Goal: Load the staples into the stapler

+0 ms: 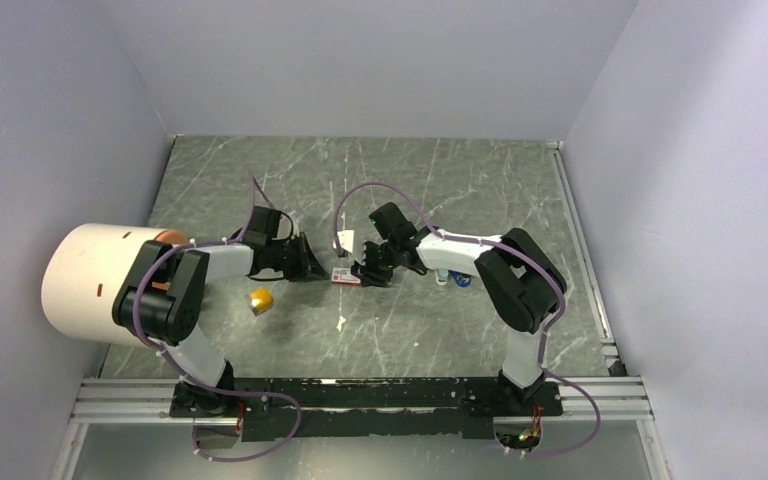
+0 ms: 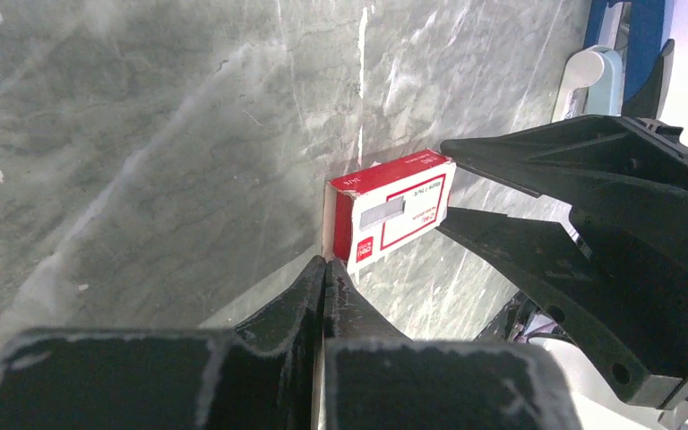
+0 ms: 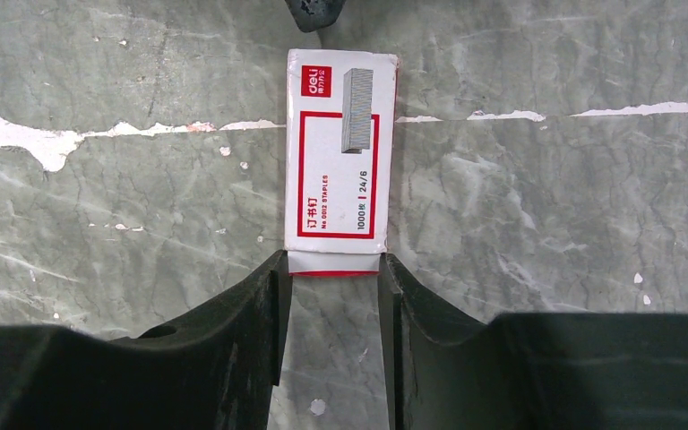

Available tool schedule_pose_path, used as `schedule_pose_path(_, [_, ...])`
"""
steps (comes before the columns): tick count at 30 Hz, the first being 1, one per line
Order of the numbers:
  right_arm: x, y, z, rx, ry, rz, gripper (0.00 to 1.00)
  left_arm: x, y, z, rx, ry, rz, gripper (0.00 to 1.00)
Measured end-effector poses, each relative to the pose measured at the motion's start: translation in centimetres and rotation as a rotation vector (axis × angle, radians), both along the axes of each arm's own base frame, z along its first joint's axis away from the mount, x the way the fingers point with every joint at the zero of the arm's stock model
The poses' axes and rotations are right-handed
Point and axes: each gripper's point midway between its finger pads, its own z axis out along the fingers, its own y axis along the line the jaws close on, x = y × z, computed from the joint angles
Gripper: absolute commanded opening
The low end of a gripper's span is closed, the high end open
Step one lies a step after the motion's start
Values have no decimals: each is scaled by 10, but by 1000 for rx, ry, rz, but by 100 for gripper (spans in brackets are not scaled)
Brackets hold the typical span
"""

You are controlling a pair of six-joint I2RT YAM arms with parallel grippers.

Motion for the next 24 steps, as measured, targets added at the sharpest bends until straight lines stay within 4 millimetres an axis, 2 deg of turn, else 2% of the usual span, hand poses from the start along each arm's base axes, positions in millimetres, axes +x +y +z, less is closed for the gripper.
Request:
schedule_pose_path(2, [0,0,0,0,0,0,41,0,1,2,4,-8,0,8])
schedule_pose_path(7, [0,0,0,1,0,1,42,1,-2,5,-14,-16,-7,31])
schedule_pose_path(9, [0,0,0,1,1,1,42,1,-4,8,-32,-20,-9,36])
schedule_pose_path(12, [0,0,0,2,2,2,42,2,-7,11,-56,-25,-10,36])
schedule_pose_path(17, [0,0,0,2,2,1,42,5,-14,13,-95,-26,-17,26])
schedule_pose_path(24, [0,0,0,2,4,-1,42,-1,-18,2,-93,11,-29,31])
